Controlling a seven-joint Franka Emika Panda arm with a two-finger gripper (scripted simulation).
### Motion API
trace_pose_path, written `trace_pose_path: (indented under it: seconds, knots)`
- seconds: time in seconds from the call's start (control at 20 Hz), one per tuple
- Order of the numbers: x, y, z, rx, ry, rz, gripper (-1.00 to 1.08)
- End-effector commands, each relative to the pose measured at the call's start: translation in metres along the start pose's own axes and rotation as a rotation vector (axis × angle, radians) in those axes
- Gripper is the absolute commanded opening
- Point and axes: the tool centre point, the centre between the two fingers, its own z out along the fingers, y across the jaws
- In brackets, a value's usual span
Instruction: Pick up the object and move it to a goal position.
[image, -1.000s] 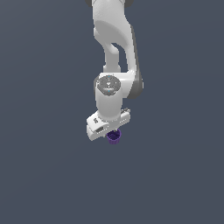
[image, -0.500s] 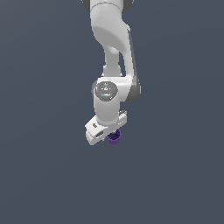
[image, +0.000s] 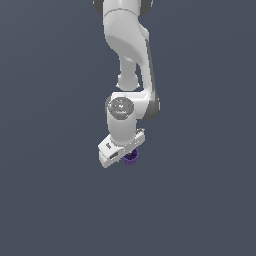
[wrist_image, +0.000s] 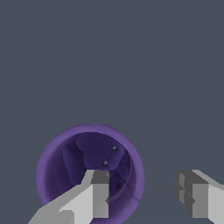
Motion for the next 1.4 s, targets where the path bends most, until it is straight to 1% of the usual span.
trace_pose_path:
  seconds: [0.0, 0.2, 0.25, 0.9, 1.35]
  knots:
    - [-0.001, 0.0, 0.011, 0.001, -0.001, -0.001, 0.28]
    - [-0.001, 0.0, 0.017, 0.001, -0.001, -0.002, 0.28]
    - [-0.001, 0.0, 0.017, 0.001, -0.001, -0.002, -1.0]
    - [-0.001, -0.002, 0.015, 0.001, -0.001, -0.003, -1.0]
    - [-0.008, -0.018, -0.011, 0.001, -0.001, -0.003, -1.0]
